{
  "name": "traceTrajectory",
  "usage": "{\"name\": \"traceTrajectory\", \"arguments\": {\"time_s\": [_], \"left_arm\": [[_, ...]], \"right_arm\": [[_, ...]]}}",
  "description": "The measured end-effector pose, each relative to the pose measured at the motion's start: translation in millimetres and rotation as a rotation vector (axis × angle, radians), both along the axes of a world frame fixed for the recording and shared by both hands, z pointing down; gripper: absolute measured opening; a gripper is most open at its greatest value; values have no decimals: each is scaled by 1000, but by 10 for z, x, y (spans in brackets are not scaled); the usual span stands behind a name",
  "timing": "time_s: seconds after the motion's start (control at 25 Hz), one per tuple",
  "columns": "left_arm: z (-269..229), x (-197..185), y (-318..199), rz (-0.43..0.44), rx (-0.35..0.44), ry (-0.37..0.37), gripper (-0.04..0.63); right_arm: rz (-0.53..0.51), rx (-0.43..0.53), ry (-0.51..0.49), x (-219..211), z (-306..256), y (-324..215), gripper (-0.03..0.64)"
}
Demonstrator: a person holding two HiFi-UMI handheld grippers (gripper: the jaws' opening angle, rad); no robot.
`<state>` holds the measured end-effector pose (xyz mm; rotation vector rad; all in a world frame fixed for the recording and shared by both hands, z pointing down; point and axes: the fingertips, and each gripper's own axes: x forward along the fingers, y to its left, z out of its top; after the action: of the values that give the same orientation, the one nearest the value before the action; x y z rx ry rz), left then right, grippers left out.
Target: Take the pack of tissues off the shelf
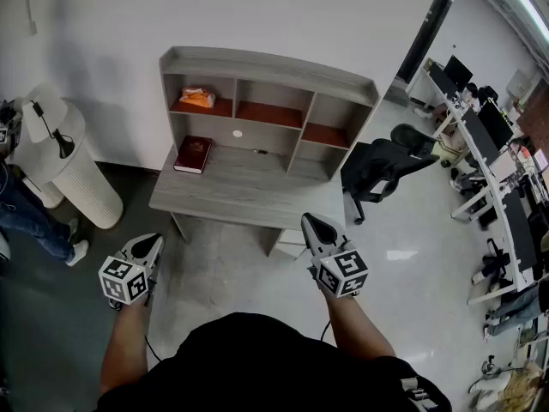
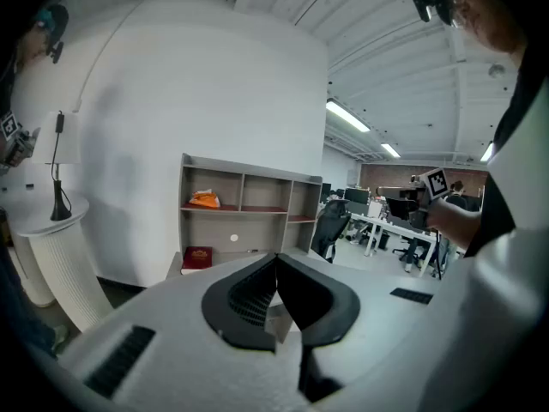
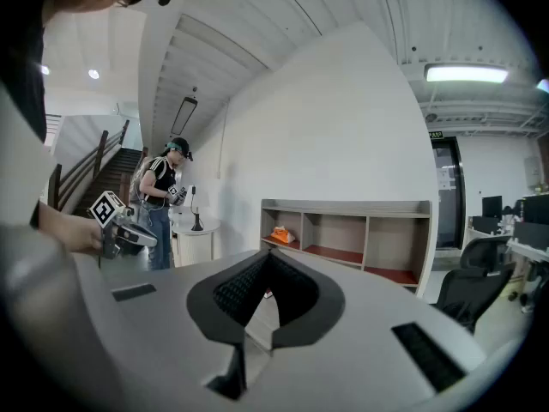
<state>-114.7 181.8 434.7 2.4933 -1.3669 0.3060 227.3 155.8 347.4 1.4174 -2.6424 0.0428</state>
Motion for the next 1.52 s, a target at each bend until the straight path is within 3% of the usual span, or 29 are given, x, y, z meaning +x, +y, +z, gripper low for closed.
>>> {"name": "traceTrajectory", "arguments": {"time_s": [0.72,1.52], "left_arm": [[-137,796,100,-33,19,-35,17],[-8,716,-173,-60,12,21,17]], "right_arm": [[-62,-20,14,738,212,-26,8],[-65,-83,19,694,436,-276,8]]}}
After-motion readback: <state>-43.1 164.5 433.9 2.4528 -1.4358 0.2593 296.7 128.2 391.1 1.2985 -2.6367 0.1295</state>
